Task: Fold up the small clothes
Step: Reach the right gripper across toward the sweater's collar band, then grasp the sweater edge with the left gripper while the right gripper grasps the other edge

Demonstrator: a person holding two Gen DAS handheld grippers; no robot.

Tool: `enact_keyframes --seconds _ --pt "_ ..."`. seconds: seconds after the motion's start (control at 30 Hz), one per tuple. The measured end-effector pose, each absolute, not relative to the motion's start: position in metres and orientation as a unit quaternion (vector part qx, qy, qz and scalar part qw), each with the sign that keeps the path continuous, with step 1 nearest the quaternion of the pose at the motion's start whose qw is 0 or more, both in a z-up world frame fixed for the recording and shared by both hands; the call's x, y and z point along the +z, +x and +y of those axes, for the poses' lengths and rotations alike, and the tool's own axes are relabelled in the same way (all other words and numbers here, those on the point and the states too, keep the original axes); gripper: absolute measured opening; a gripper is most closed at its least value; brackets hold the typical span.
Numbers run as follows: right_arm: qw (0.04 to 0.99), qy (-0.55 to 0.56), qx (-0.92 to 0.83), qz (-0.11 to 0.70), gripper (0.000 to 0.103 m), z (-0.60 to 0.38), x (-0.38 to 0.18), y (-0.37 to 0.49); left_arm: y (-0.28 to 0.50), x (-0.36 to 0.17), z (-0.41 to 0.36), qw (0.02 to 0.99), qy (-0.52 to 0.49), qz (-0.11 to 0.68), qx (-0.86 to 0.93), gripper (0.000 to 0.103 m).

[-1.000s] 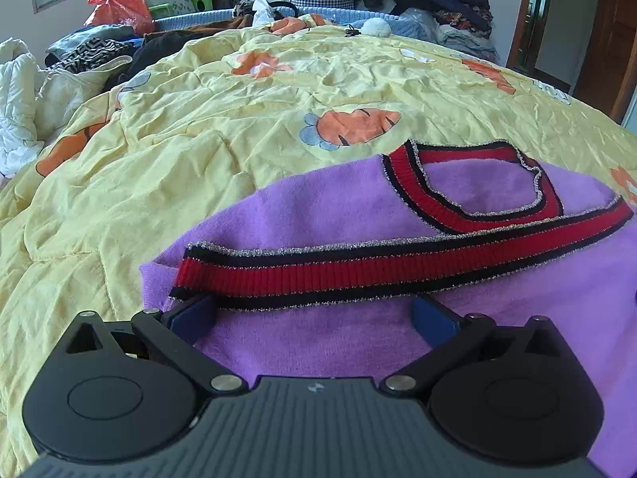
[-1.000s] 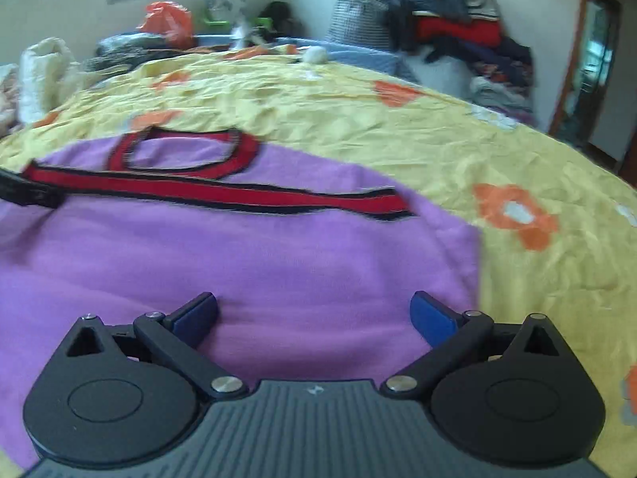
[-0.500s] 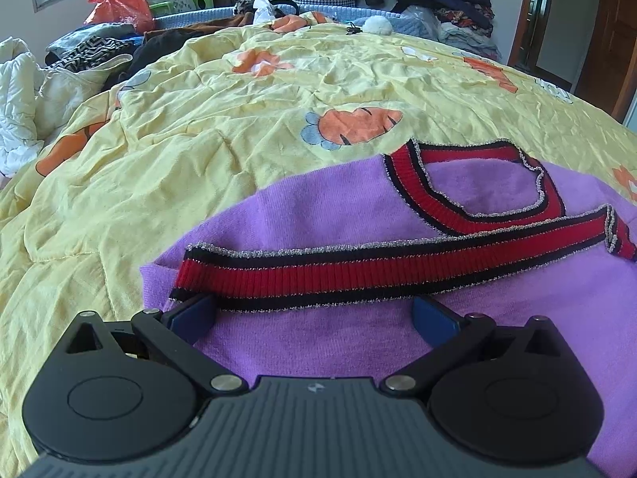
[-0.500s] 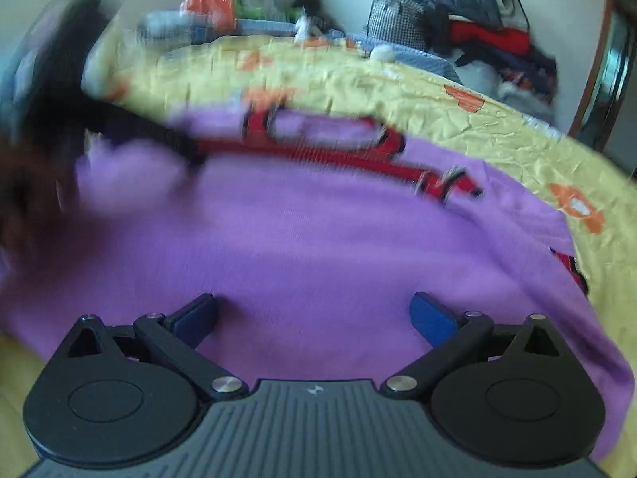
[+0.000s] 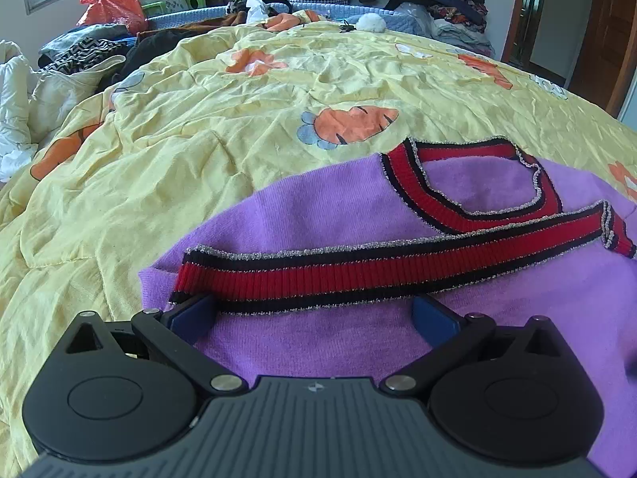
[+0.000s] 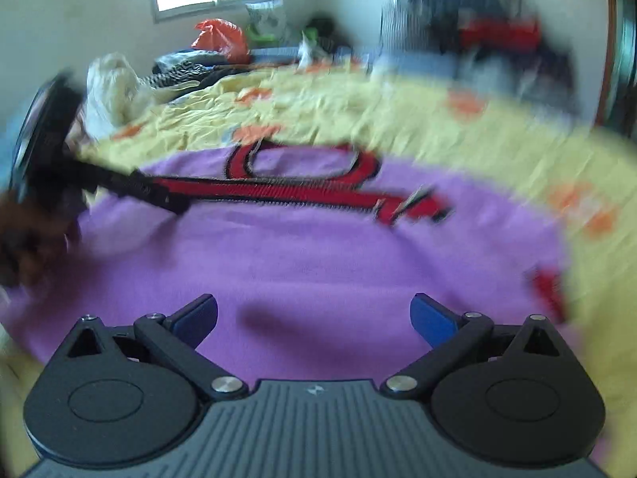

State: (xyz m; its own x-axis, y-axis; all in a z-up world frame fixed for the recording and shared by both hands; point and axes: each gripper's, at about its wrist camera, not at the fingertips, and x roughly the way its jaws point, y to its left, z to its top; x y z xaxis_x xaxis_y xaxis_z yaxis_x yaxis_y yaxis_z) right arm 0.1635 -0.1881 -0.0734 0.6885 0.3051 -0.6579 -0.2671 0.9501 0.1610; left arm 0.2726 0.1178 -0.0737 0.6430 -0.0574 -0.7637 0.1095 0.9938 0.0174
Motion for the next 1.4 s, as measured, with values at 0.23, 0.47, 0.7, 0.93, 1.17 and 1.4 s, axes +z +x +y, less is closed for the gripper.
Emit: enact_keyframes --seconds 0.23,0.47,0.7,0.93,1.17,1.4 --pt "0.932 0.054 0.052 0.355 0.103 -0.267 -0.075 0.216 0.275 -0.073 0.118 0.903 0.033 0.426 -0.049 0.103" --pt "0.933 0.120 0.090 0.328 0.103 -0.292 -0.062 0.200 0.276 -0.073 0.118 0.901 0.034 0.429 -0.050 0.103" --pt "0.929 -0.077 0.068 0.357 0.103 -0.242 -0.082 0.142 0.277 -0.073 0.120 0.900 0.037 0.429 -0.058 0.103" --pt "0.941 0.000 0.002 0.339 0.103 -0.285 -0.058 0.101 0.275 -0.046 0.154 0.905 -0.009 0.418 -0.082 0.103" --pt "0.930 -0.015 0.194 0.311 0.103 -0.165 -0.046 0.053 0.273 -0.048 0.222 0.874 -0.077 0.465 -0.119 0.103" --pt "0.891 -0.206 0.320 0.248 0.103 -0.023 -0.067 0.014 0.286 -0.063 0.239 0.846 -0.159 0.477 -0.177 0.103"
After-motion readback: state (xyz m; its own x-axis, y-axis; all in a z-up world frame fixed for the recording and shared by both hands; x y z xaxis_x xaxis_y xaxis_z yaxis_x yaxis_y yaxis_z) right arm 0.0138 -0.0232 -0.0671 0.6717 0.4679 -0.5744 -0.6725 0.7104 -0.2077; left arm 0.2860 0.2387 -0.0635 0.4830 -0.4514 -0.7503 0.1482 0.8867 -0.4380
